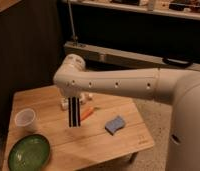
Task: Place the eraser in the ceramic cup
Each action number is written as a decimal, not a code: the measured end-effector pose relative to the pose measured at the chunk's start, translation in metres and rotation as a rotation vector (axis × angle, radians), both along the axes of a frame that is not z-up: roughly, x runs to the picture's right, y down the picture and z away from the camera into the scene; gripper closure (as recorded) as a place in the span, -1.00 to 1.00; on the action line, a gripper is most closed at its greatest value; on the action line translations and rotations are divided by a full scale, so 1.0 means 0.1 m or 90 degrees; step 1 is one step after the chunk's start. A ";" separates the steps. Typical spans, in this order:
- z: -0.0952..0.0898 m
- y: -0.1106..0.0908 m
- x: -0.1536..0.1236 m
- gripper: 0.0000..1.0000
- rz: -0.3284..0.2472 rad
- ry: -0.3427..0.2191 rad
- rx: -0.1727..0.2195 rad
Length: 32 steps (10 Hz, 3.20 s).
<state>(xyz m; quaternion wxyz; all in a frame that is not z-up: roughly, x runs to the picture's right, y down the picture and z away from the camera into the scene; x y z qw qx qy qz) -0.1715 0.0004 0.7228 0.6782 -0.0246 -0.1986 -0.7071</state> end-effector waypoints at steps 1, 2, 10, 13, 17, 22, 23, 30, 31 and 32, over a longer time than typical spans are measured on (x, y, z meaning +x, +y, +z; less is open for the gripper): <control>0.02 -0.11 -0.14 1.00 0.004 -0.024 0.012; 0.03 -0.20 -0.24 1.00 0.011 -0.051 0.027; -0.01 -0.45 -0.43 1.00 0.051 -0.179 0.141; -0.01 -0.45 -0.42 1.00 0.051 -0.179 0.141; -0.01 -0.45 -0.42 1.00 0.051 -0.179 0.141; -0.01 -0.45 -0.42 1.00 0.051 -0.179 0.141; -0.01 -0.45 -0.42 1.00 0.051 -0.179 0.141; -0.01 -0.45 -0.42 1.00 0.051 -0.179 0.141; -0.01 -0.45 -0.42 1.00 0.051 -0.179 0.141; -0.01 -0.45 -0.42 1.00 0.051 -0.179 0.141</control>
